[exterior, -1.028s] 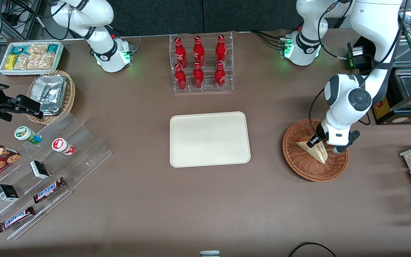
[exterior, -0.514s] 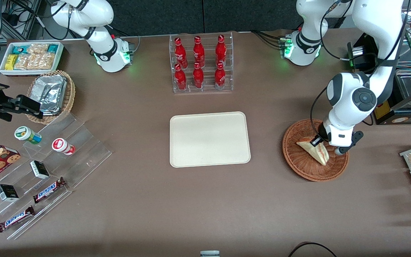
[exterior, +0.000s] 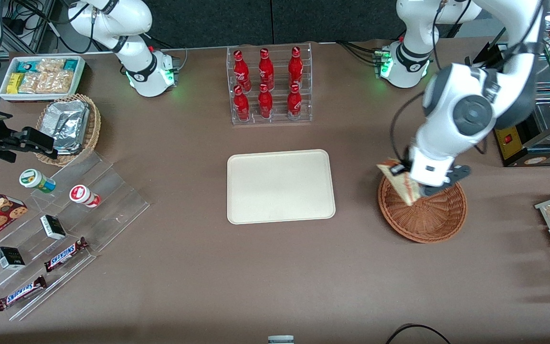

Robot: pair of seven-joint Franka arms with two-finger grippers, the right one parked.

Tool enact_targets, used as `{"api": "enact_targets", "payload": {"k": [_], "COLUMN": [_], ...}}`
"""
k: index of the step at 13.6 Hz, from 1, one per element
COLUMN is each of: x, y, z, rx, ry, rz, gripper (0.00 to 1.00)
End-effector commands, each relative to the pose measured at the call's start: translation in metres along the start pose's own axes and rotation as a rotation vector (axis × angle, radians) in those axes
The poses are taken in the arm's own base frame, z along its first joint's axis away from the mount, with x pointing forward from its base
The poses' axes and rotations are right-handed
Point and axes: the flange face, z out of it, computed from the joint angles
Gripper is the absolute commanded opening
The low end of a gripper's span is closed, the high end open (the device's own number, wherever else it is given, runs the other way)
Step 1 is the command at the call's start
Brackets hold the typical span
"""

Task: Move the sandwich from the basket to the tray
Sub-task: 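Lift the sandwich out of the basket with the left gripper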

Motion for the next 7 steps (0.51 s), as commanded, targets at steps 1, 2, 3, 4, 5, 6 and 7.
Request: {"api": "enact_targets", "payload": {"k": [1, 2, 3, 4, 5, 6, 7], "x": [-0.04, -0.05, -0.06, -0.067, -0.075, -0.082, -0.09], "y": [0.073, 0.091, 0.112, 0.13, 0.151, 0.171, 0.192], "z": [0.009, 0.013, 0.019, 0.024, 0.033, 0.044, 0.054], "rx": [0.011, 0.009, 0.002, -0.006, -0.01, -0.007, -0.009], "ry": [-0.013, -0.014, -0.023, -0.03, -0.039, -0.044, -0.045], "rz": [0.121, 0.153, 0.185, 0.204, 0.22, 0.219, 0.224], "gripper": [0.15, 0.15, 0.15, 0.15, 0.15, 0.15, 0.15]}}
